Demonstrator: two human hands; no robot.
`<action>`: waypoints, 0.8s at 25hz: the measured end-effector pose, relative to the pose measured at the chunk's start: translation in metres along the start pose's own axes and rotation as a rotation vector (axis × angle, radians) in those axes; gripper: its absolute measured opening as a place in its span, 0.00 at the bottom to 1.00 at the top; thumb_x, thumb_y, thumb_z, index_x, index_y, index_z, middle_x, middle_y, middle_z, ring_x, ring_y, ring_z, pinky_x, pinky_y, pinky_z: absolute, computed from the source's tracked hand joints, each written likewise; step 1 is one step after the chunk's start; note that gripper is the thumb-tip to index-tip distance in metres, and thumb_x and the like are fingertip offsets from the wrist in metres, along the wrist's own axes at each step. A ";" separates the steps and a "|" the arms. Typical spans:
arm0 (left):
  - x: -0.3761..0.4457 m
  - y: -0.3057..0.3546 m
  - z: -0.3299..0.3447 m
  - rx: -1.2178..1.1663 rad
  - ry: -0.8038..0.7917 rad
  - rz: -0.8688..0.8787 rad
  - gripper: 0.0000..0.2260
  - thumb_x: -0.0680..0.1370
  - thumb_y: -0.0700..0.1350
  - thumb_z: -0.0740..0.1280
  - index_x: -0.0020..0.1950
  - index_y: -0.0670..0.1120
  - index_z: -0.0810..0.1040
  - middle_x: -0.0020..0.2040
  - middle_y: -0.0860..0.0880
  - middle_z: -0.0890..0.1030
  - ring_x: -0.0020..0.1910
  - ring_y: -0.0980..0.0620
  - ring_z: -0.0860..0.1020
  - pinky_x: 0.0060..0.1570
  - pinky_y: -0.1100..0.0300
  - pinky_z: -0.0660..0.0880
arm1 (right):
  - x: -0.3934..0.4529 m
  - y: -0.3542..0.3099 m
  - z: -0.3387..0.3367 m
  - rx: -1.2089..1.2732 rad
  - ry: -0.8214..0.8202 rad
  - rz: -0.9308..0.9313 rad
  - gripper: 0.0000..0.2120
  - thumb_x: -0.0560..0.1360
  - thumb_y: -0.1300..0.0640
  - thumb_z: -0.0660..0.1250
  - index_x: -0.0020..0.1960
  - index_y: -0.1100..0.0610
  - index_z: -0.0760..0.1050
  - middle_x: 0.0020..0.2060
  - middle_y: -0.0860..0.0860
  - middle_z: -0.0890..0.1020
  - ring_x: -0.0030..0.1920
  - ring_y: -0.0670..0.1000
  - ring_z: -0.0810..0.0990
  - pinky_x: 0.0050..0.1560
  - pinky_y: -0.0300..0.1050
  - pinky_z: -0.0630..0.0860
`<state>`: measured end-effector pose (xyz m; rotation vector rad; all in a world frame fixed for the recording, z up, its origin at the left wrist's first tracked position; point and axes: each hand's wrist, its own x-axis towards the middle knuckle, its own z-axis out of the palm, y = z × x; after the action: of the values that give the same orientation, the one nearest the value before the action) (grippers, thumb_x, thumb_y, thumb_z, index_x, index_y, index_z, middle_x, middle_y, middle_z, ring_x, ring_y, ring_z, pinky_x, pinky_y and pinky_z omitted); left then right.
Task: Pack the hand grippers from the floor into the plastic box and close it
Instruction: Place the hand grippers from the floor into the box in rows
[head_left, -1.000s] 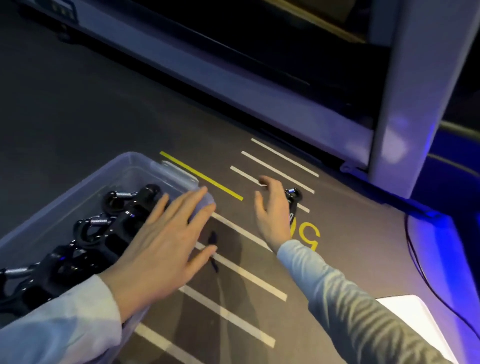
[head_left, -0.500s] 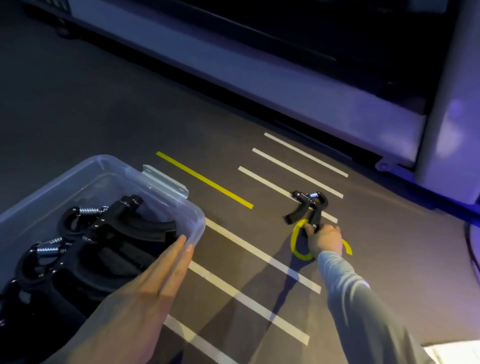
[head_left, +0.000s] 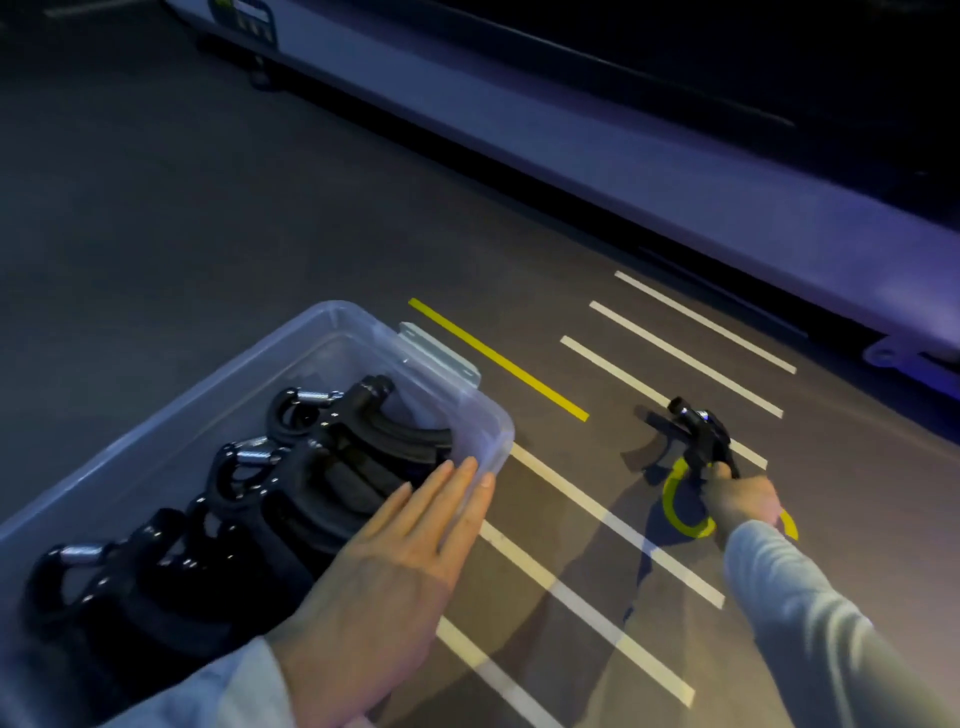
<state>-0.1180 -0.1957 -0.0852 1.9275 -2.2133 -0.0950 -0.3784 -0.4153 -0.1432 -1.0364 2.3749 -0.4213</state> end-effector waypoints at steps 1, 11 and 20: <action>0.001 -0.003 -0.006 0.016 0.016 0.022 0.26 0.72 0.49 0.62 0.70 0.42 0.68 0.68 0.44 0.72 0.67 0.47 0.71 0.63 0.50 0.68 | -0.011 0.000 -0.004 0.031 -0.017 -0.009 0.22 0.78 0.55 0.61 0.60 0.73 0.71 0.56 0.69 0.77 0.58 0.67 0.76 0.57 0.54 0.71; -0.039 -0.031 -0.071 0.000 -0.362 -0.202 0.29 0.79 0.60 0.48 0.76 0.47 0.51 0.77 0.48 0.50 0.75 0.49 0.46 0.72 0.47 0.40 | -0.177 -0.066 -0.085 0.822 -0.637 -0.515 0.12 0.75 0.70 0.64 0.49 0.53 0.69 0.32 0.47 0.82 0.28 0.39 0.79 0.31 0.29 0.75; -0.059 -0.039 -0.058 -0.029 -0.247 -0.277 0.30 0.76 0.63 0.41 0.76 0.52 0.49 0.76 0.50 0.52 0.75 0.48 0.43 0.70 0.45 0.36 | -0.287 -0.107 -0.010 -0.133 -0.393 -1.520 0.26 0.78 0.58 0.58 0.74 0.51 0.56 0.60 0.53 0.71 0.59 0.54 0.73 0.56 0.44 0.70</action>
<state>-0.0608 -0.1387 -0.0420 2.3033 -2.0527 -0.4265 -0.1545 -0.2709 0.0092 -2.5356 0.8928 -0.4581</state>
